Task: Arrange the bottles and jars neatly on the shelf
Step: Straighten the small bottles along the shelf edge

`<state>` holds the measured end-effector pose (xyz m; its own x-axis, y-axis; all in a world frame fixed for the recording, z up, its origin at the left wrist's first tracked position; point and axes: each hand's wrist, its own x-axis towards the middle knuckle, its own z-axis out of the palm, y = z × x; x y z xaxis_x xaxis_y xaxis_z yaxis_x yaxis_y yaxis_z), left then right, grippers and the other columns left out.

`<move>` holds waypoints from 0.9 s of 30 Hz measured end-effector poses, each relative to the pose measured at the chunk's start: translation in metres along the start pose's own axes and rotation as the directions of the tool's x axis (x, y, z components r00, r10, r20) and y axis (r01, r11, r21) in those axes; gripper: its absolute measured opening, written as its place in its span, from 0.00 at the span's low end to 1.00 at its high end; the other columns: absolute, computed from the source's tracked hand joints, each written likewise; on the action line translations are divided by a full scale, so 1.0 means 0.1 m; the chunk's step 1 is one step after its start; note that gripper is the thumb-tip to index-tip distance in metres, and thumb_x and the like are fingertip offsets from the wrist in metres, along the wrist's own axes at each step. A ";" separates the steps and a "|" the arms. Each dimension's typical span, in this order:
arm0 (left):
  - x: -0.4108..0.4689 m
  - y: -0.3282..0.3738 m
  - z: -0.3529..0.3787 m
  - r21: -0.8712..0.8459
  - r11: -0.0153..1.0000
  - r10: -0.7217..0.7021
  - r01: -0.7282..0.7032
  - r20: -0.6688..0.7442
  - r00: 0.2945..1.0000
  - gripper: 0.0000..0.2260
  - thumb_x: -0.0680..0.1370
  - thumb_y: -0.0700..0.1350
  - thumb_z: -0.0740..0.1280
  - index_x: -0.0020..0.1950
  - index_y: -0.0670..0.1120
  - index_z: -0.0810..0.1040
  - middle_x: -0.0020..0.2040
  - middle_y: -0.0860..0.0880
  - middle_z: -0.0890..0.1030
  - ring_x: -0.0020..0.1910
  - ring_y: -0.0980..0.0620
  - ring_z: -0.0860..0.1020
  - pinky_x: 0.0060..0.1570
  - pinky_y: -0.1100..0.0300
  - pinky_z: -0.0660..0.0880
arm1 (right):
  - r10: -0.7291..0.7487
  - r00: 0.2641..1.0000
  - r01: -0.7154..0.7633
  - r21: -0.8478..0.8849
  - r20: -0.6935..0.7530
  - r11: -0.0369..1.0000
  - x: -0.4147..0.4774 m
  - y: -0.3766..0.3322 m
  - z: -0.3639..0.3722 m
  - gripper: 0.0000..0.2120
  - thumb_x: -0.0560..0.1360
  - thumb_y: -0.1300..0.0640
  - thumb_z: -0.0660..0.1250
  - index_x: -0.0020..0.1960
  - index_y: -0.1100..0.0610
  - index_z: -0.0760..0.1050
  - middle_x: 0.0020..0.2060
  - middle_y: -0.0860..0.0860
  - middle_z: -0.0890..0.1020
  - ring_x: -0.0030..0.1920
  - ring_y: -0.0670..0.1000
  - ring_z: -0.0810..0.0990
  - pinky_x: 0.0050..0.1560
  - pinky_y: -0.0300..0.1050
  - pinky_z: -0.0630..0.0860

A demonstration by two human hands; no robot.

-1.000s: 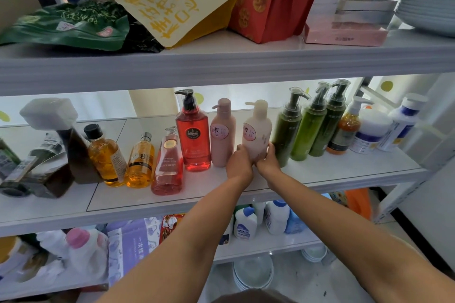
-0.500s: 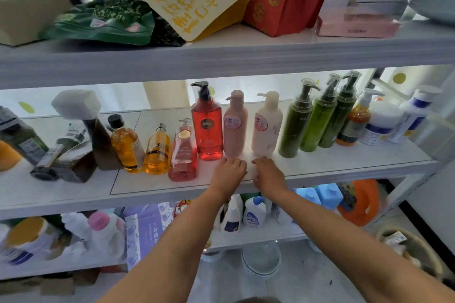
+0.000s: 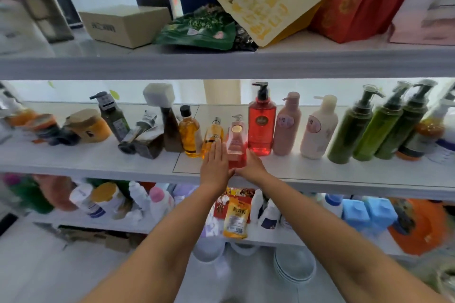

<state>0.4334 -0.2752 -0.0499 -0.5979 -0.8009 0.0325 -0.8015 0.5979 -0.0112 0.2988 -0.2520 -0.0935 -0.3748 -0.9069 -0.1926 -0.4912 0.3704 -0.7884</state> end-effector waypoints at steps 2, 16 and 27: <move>0.12 -0.07 -0.03 0.022 0.999 0.029 -0.029 -0.004 1.000 0.37 0.80 0.58 0.55 0.78 0.40 0.39 0.79 0.42 0.40 0.78 0.45 0.39 0.75 0.51 0.38 | 0.102 0.994 -0.098 0.107 -0.030 0.989 0.18 0.06 0.07 0.42 0.52 0.45 0.75 0.65 0.52 0.68 0.59 0.52 0.79 0.58 0.53 0.78 0.60 0.52 0.76; 0.75 -0.41 -0.03 -0.023 0.992 0.129 -0.127 0.260 0.957 0.38 0.81 0.48 0.61 0.77 0.44 0.35 0.78 0.45 0.34 0.76 0.40 0.34 0.68 0.41 0.30 | 0.528 0.849 -0.501 0.282 -0.026 0.819 0.26 -0.66 0.03 0.13 0.69 0.60 0.74 0.45 0.61 0.72 0.38 0.56 0.78 0.41 0.53 0.78 0.36 0.42 0.78; 0.96 -0.53 0.02 -0.042 0.985 0.173 -0.169 0.337 0.925 0.51 0.72 0.65 0.65 0.78 0.44 0.36 0.77 0.43 0.32 0.75 0.40 0.32 0.73 0.39 0.34 | 0.555 0.811 -0.585 0.229 0.184 0.778 0.28 -0.65 -0.14 0.13 0.71 0.55 0.73 0.45 0.61 0.71 0.58 0.55 0.77 0.65 0.55 0.73 0.68 0.53 0.69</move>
<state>0.4184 -0.3833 -0.0484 -0.6956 -0.6487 -0.3090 -0.6878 0.7254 0.0254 0.3092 -0.2986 -0.0396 -0.4320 -0.5667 -0.7016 0.0173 0.7726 -0.6347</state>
